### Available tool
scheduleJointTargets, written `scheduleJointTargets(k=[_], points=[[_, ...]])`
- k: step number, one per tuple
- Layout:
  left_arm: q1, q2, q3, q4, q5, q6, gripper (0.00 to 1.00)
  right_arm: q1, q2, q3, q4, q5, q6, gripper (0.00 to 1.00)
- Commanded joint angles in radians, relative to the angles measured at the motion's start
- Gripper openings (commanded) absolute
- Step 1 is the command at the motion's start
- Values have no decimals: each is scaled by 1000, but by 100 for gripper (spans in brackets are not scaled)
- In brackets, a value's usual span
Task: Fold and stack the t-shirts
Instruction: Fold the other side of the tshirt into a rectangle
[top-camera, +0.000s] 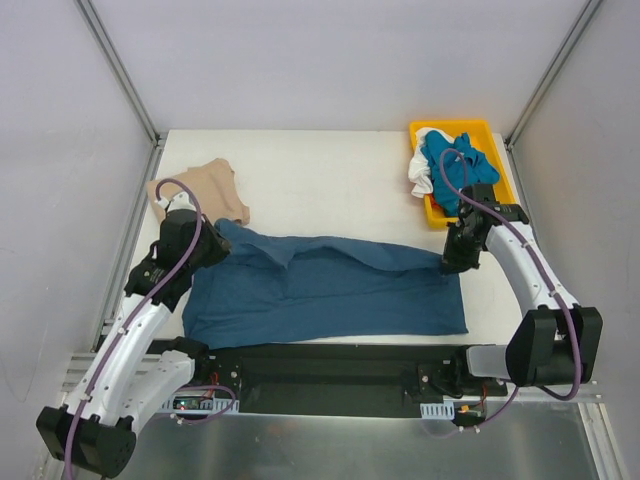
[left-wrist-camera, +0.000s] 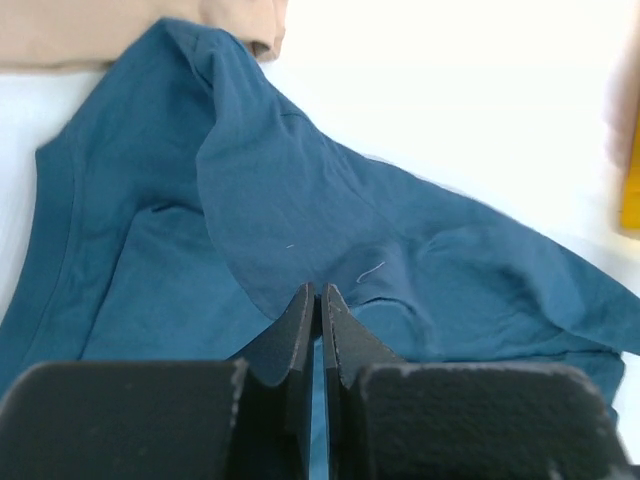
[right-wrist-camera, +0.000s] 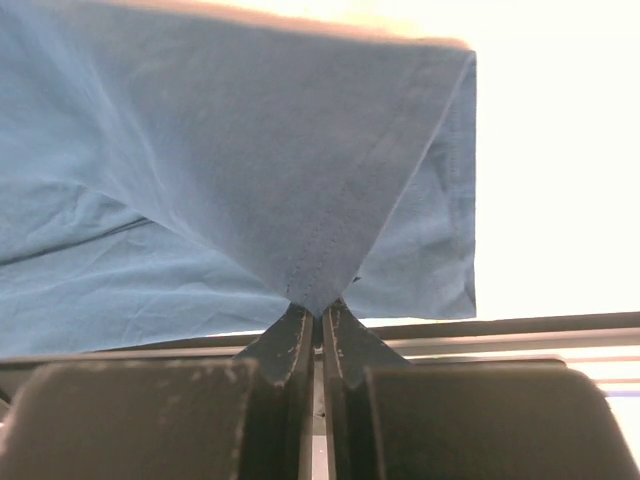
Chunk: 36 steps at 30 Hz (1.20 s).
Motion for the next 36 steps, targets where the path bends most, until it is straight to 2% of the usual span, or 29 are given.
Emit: scheduleJointTargets(k=[1,5,11,20,27,29,31,32,33,34,35,36], points=[[-8,-73,-12,-129,21,-64,0,-23,-44,41,-61,53,-25,4],[-8,-167,-8,-238,25,-76,0,-48,-56,48,-67,108,-26,4],[-8,-260,-18,-366,21,-119,0,-57,-32,63,-66,94,-25,5],[-8,-333,-30,-465,88,-176,0,-83,-16,72,-70,139,-20,6],[-8,-360,-112,-564,147,-222,0,-86,21,71,-77,180,-6,9],[-8,-369,-135,-591,165,-241,8,-84,28,66,-80,197,0,9],[-7,-374,-136,-611,189,-239,19,-86,34,66,-89,249,12,15],[-8,-377,-136,-626,183,-243,42,-84,39,71,-95,267,21,18],[-8,-382,-136,-636,180,-243,54,-86,41,71,-99,283,28,29],[-8,-388,-135,-643,177,-242,62,-84,42,71,-109,304,29,37],[-8,-391,-130,-654,183,-237,78,-84,38,69,-109,313,34,45],[-8,-392,-126,-656,188,-232,83,-84,34,68,-113,323,38,54]])
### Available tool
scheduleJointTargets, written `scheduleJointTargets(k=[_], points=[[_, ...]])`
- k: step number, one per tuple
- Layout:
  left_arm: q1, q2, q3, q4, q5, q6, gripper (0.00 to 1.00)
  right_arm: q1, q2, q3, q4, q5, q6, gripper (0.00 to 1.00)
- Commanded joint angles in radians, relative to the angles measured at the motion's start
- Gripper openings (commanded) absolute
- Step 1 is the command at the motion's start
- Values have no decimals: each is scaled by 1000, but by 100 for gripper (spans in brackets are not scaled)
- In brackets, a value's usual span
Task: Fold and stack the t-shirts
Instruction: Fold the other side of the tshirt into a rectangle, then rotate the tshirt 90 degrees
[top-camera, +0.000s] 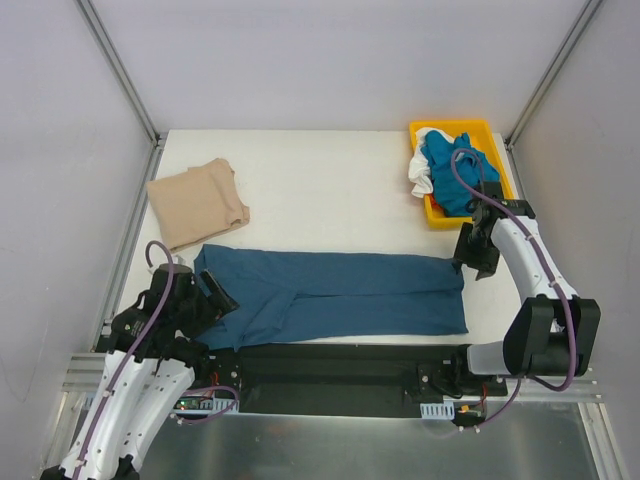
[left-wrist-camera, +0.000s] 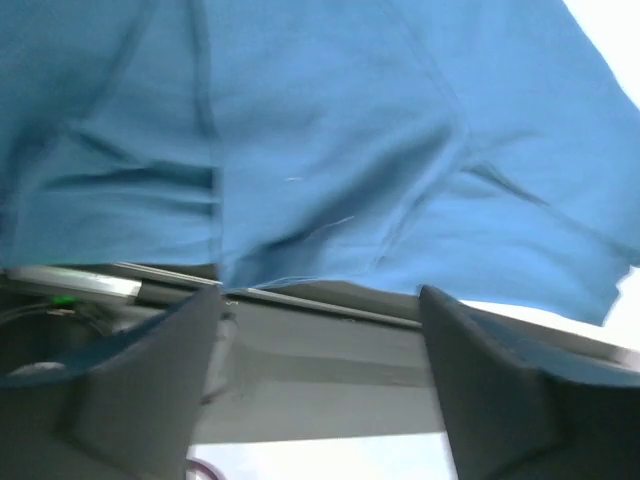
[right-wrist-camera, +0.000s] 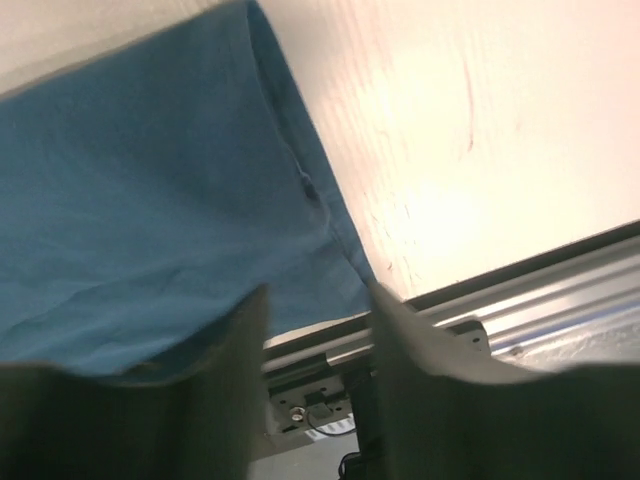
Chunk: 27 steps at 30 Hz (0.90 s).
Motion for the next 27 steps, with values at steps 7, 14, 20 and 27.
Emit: scheduleJointTargets(k=[7,14,20,27], points=[[-8,41,35,35,35,29,99,-4,-80,23,-2,-24,-15,97],[-8,214,-107,435,102,44,99,153,-103,-97,247,-310,-20,97],[-8,433,-146,661,75,57,99,351,128,-68,354,-283,29,97],[-8,582,-178,730,50,29,99,181,340,-34,401,-135,102,97]])
